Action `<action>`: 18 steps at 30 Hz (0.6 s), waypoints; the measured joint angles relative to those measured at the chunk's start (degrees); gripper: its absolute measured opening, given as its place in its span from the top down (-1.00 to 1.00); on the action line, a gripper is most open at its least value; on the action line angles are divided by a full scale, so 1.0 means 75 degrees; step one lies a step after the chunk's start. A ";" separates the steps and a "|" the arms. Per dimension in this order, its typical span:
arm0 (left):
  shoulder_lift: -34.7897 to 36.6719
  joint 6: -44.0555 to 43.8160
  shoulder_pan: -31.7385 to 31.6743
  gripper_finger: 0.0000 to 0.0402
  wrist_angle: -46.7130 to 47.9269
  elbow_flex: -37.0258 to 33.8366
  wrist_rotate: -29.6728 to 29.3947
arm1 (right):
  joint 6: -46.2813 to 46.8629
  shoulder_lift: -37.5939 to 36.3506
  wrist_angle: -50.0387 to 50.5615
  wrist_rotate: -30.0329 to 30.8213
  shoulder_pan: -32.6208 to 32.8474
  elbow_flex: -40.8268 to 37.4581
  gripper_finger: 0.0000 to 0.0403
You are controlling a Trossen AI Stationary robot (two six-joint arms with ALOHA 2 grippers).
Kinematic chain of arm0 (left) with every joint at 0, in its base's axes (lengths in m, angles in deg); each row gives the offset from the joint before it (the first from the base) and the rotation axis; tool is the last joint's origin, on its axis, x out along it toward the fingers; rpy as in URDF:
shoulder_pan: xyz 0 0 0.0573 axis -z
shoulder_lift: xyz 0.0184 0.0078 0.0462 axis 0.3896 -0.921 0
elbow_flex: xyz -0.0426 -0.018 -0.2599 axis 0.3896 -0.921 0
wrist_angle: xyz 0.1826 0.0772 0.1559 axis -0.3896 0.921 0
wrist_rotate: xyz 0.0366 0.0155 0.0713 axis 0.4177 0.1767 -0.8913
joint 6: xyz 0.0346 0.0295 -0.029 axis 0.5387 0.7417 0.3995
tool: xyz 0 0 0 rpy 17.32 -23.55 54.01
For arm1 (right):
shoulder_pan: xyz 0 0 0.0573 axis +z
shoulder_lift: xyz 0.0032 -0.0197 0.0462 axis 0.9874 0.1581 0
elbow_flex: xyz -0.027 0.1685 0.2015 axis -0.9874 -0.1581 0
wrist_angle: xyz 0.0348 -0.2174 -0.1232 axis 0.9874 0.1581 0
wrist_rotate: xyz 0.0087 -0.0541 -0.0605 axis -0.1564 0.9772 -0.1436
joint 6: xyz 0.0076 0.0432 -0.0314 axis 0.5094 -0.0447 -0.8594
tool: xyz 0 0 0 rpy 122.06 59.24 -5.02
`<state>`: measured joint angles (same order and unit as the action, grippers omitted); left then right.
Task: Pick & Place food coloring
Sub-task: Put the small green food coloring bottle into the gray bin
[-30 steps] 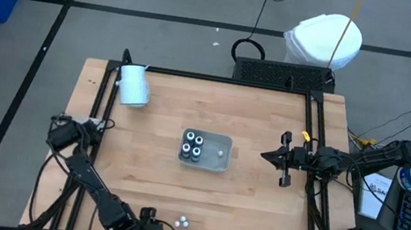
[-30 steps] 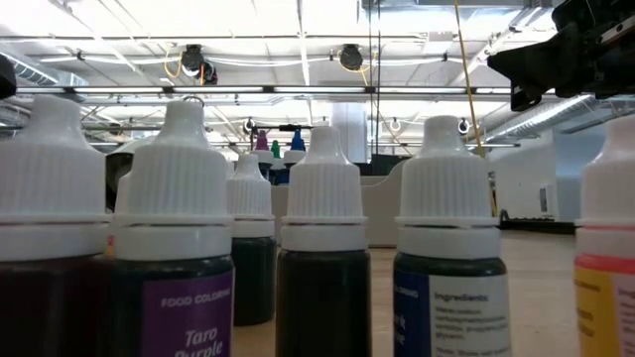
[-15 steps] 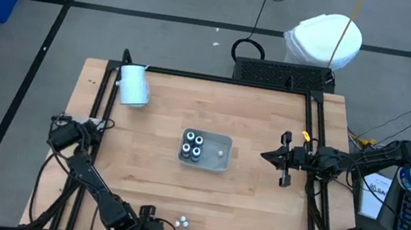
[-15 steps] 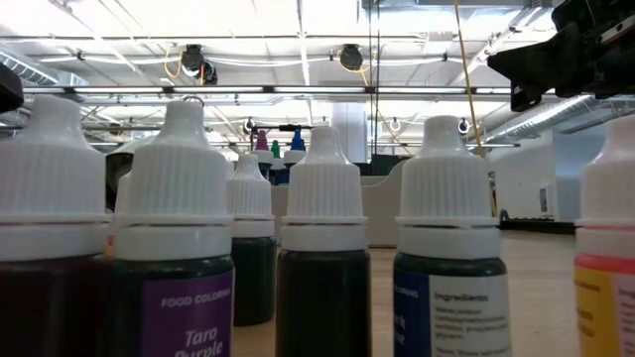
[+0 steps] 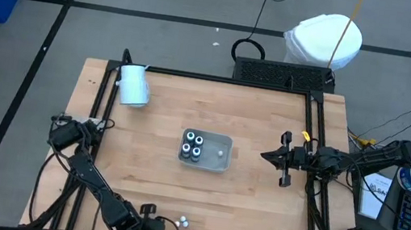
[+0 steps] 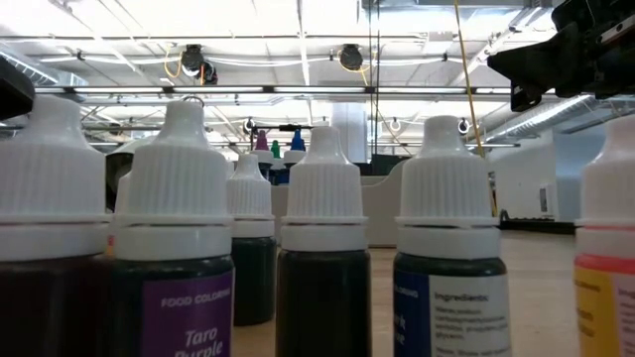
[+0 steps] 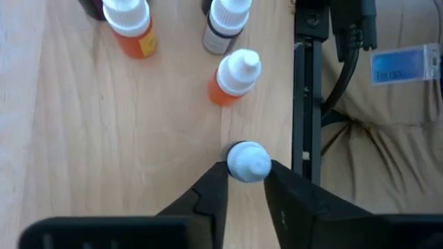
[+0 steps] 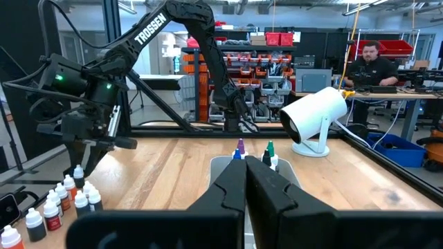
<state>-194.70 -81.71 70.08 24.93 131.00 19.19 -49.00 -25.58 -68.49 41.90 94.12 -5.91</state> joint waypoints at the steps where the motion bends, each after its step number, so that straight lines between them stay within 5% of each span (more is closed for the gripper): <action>1: 0.0000 0.0015 0.0000 0.57 -0.0004 0.0000 -0.0002 | 0.0000 0.0000 0.0000 0.0000 0.0001 0.0000 1.00; 9: 0.0000 0.0151 0.0000 0.71 -0.0230 0.0000 0.0398 | 0.0000 0.0000 0.0000 0.0000 0.0003 0.0000 1.00; 18: 0.0000 0.0085 -0.0036 0.38 -0.0199 0.0000 0.0354 | 0.0000 0.0000 -0.0002 0.0000 0.0001 0.0000 1.00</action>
<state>-194.70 -81.07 69.81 23.43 131.00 21.84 -49.00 -25.58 -68.51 41.90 94.13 -5.91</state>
